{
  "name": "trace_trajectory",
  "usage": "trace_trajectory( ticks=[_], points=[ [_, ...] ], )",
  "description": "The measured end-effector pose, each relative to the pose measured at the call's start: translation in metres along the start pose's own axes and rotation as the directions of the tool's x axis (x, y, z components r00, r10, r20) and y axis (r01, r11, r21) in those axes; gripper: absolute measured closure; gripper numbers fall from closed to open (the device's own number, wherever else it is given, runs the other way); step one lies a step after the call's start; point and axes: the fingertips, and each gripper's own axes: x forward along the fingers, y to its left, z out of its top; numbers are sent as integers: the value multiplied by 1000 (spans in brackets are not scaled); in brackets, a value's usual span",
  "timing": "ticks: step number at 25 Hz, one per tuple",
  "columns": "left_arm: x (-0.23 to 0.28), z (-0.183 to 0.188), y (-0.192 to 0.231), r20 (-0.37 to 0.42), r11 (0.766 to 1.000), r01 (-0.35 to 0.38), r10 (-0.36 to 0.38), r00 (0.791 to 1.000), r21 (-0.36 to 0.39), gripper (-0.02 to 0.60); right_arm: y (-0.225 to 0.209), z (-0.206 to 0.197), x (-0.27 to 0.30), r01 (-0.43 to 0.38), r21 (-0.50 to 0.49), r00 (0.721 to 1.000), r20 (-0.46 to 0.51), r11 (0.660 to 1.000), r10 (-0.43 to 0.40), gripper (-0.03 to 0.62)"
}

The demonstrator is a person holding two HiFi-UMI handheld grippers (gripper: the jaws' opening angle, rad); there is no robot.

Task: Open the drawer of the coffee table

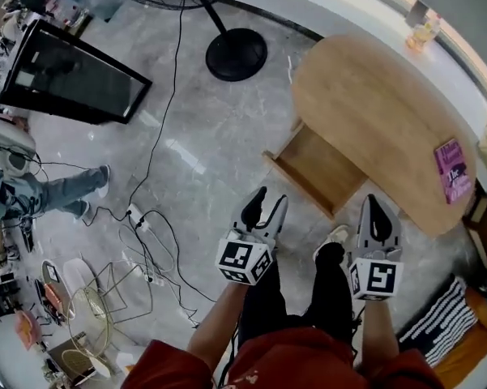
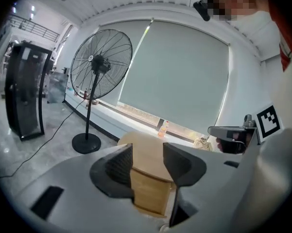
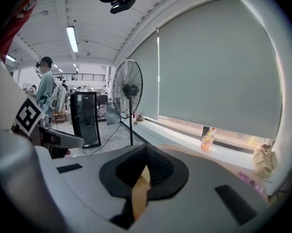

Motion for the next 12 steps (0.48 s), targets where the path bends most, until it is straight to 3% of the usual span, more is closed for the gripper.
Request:
trace_trajectory(
  ticks=[4,7,12],
  points=[
    [-19,49,-25,7,996,21,-22,1000,82,379,-8,47,-31,74,-2,997,26,997,-74,597],
    [-33,79,-21,13,989,45,-47,999,139,379,0,77,-49,156,-6,986,62,988,-155,597],
    [-55,115,-17,22,963,173,-181,983,208,379,22,100,-96,331,28,939,89,943,-333,597]
  ],
)
